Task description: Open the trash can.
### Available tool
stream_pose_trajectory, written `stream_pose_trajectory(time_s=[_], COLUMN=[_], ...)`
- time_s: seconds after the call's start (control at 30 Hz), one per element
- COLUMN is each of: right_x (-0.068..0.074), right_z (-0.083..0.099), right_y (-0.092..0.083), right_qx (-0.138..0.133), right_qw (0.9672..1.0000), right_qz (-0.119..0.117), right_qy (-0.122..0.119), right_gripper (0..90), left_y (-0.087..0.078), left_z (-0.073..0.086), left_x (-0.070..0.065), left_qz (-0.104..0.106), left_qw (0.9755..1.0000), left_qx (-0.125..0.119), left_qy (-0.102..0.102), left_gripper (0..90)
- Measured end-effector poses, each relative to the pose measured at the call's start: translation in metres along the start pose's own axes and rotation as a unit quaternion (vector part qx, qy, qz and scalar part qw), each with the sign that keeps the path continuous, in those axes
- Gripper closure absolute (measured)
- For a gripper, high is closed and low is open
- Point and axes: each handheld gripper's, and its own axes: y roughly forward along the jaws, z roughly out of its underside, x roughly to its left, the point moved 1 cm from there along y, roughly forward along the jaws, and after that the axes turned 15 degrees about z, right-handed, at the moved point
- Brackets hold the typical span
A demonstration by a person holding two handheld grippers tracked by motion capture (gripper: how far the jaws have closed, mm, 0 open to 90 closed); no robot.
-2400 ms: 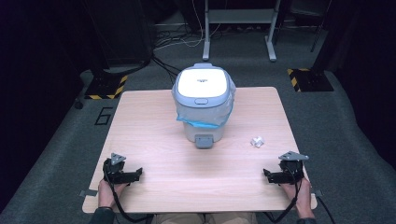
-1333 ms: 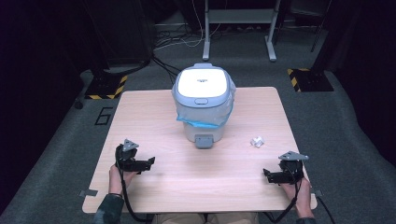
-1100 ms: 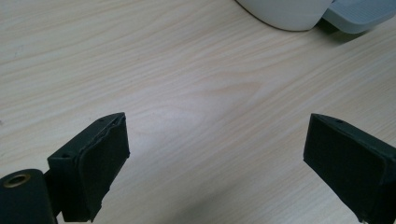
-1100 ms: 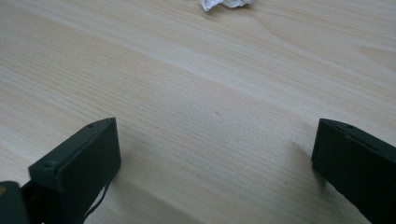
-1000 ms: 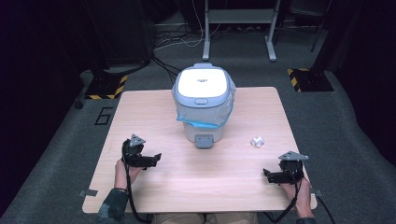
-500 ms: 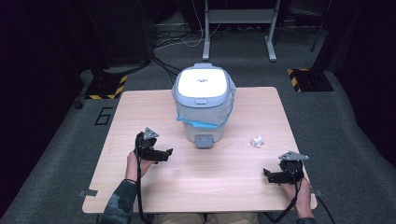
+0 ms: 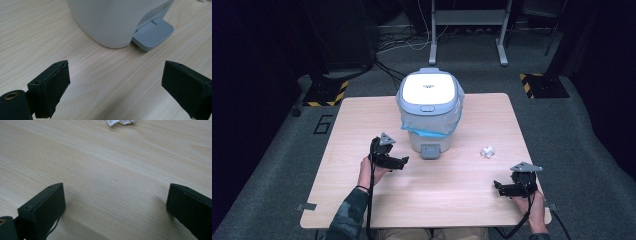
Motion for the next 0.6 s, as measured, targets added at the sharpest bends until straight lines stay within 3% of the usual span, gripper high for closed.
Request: stream_pose_trajectory(time_s=[0.4,0.5,0.6], right_x=[0.000,0.000,0.000], right_z=[0.000,0.000,0.000], right_y=[0.000,0.000,0.000], right_qx=[0.001,0.000,0.000], right_qw=[1.0000,1.0000,1.0000], right_qz=[-0.001,-0.001,-0.001], right_qy=[0.002,0.002,0.002], right_gripper=[1.5,1.7,2.0], left_y=[0.019,0.022,0.027], left_z=[-0.014,-0.018,-0.021], left_x=[-0.012,-0.018,-0.025], left_qz=[0.017,0.021,0.029], left_qw=[0.9998,0.9994,0.9986], left_qx=[0.000,-0.003,-0.010], left_qy=[0.012,0.028,0.042], left_gripper=[9.8,18.9,37.2])
